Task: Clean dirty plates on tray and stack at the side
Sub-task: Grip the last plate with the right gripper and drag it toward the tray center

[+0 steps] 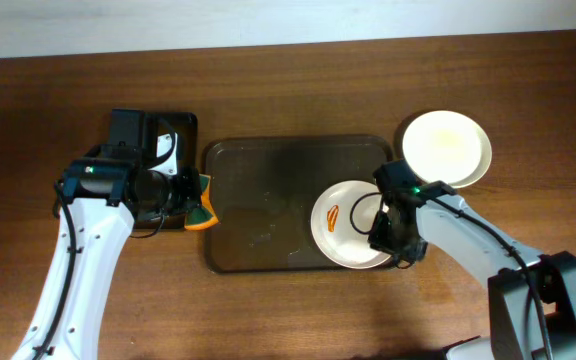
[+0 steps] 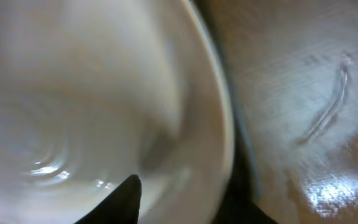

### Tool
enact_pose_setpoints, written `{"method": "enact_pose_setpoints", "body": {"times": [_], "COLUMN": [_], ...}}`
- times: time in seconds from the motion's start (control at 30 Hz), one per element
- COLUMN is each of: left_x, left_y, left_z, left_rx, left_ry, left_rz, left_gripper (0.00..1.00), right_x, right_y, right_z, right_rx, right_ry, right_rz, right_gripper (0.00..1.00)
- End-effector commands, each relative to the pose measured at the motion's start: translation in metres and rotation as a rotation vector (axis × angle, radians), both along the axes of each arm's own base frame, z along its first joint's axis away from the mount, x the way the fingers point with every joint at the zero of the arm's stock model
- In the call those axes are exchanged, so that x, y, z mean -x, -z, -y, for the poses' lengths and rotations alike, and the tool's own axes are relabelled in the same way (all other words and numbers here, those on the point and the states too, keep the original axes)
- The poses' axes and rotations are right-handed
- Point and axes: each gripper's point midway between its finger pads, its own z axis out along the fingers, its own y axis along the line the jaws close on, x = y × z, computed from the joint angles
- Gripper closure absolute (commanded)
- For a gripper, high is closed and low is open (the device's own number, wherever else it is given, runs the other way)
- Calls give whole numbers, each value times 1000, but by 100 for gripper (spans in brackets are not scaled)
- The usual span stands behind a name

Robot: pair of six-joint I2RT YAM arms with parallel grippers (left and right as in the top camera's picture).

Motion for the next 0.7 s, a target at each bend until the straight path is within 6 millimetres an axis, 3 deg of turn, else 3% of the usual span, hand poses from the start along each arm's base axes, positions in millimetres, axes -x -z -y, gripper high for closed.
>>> {"method": "enact_pose_setpoints", "body": {"times": [0.0,0.07,0.17,0.2,0.3,0.37,0.43,0.5,0.67], "left_x": [0,-1,-1,-1,-2,-3,-6,-8,-10], "left_y": [0,-1,-1,-1,-1,-1,-2,-3,-4], "left_z": [3,4,4,4,3,2,3,3,3], "left_rx": [5,6,6,5,4,-2,0,1,2], "left_ry": [27,27,27,27,27,28,28,28,28], "left_rz": [8,12,13,14,15,22,33,45,53], "left_gripper": [100,100,100,100,100,100,100,100,100], "right_x": [-15,-23,-25,-27,-56,-74,-79,-77,-70], "right_y": [-4,-13,-18,-19,-35,-47,-44,-35,-3], "right_z": [-38,-64,-88,-89,-54,-36,-21,-22,-62], "right_rx": [-202,-332,-356,-338,-201,-179,-174,-183,-288], "right_ry": [-238,-333,-479,-491,-333,-312,-254,-227,-211], "right_rz": [79,143,201,209,223,264,260,229,147], "right_gripper": [61,62,61,61,60,51,52,52,53]}}
